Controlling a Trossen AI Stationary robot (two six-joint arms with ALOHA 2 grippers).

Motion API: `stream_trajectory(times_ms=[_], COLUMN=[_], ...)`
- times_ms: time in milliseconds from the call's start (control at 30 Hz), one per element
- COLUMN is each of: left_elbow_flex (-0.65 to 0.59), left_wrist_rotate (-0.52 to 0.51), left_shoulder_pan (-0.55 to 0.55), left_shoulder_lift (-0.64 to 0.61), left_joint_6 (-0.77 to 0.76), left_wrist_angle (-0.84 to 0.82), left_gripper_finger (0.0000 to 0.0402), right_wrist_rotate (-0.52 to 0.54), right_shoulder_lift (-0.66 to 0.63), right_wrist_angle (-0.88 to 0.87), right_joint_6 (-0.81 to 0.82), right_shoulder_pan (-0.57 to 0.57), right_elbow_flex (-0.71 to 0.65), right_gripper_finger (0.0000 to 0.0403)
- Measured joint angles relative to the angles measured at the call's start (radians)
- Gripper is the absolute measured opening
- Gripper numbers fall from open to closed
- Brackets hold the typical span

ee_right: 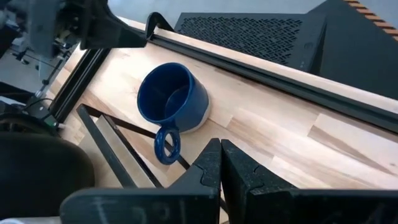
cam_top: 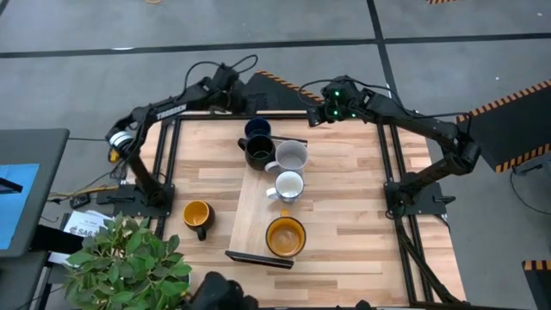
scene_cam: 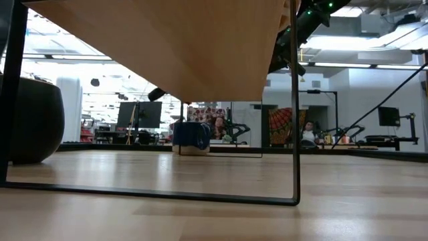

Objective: Place coffee mugs
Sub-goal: Put the blue mug on the shelf

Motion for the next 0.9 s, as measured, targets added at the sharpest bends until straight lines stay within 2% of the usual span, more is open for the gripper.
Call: stream_trajectory(times_ms=[133, 300, 500, 667, 900], left_elbow_flex=[0.101, 0.168, 0.168, 0.156, 0.147], left_wrist_rotate=[0.008, -0.053, -0.099, -0.194, -0.201], left_shoulder_pan=[-0.019, -0.072, -0.122, -0.137, -0.138], left_shoulder_lift=[0.064, 0.129, 0.185, 0.191, 0.191], left_joint_6=[-0.04, -0.041, -0.057, -0.058, -0.059], left_wrist_angle=[-0.121, -0.205, -0.215, -0.234, -0.256], left_gripper_finger=[0.0, 0.0, 0.0, 0.0, 0.0], right_wrist_rotate=[-0.002, -0.002, -0.002, -0.002, -0.002], right_shoulder_lift=[0.0, 0.0, 0.0, 0.0, 0.0], right_wrist_angle=[-0.003, -0.009, -0.017, -0.016, -0.014], right_joint_6=[0.01, 0.019, 0.019, 0.019, 0.019], right_shoulder_pan=[0.001, 0.001, 0.001, 0.0, 0.0], right_elbow_flex=[0.0, 0.0, 0.0, 0.0, 0.0], right_gripper_finger=[0.0024, 0.0024, 0.0024, 0.0024, 0.0024])
